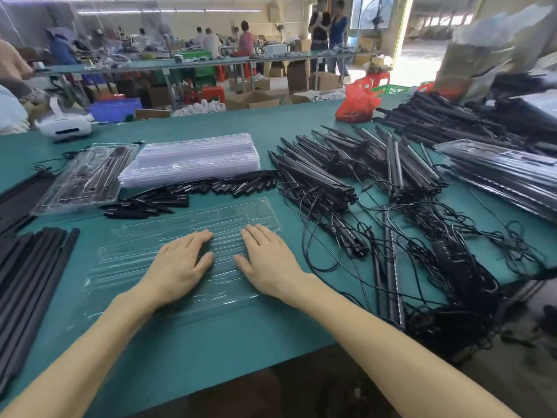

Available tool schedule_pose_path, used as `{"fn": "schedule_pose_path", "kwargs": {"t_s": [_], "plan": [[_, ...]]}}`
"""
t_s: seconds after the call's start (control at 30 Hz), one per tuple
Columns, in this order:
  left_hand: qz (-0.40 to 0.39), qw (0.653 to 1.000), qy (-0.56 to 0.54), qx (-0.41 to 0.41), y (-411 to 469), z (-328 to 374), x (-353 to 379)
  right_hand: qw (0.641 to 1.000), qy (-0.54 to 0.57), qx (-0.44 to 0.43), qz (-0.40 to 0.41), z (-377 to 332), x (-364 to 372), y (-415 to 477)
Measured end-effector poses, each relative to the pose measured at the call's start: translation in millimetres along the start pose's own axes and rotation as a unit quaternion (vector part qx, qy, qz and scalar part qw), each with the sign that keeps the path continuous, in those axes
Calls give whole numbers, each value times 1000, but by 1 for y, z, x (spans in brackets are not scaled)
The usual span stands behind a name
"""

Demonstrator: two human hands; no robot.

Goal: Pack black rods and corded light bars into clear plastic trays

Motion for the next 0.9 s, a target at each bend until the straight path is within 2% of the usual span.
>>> {"fn": "schedule_pose_path", "kwargs": {"t_s": [0.13, 0.27, 0.5, 0.63, 0.7, 0.77, 0.83, 0.9], "plan": [[14, 998, 28, -55, 21, 16, -6, 999, -10, -5, 39, 0, 8, -3], [86, 992, 51, -83, 21, 37, 2, 999, 11, -5, 44, 5, 8, -2], [114, 991, -18, -64, 15, 30, -7, 999, 0, -2, 49, 6, 8, -3], [104, 985, -116, -68, 10, 2, -33, 999, -5, 3, 37, 9, 9, -3], [139, 982, -85, -100, -1, -31, -51, 999, -11, 5, 34, 10, 10, -2], [170, 971, -12, -170, -17, -73, -69, 999, -21, 6, 35, 10, 11, -1], [144, 952, 77, -261, -35, -113, -81, 999, -28, 7, 34, 9, 12, -1], [76, 932, 129, -331, -51, -139, -83, 999, -35, 10, 31, 9, 12, -1]]}}
Point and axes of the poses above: each hand's wrist, its own y-axis towards the middle knuckle, its own x-axis out of the palm, z = x × y, the point moved 3 cm from there along y, towards the middle knuckle, and after that the axes turned 6 degrees about y, right-handed, at the moved point
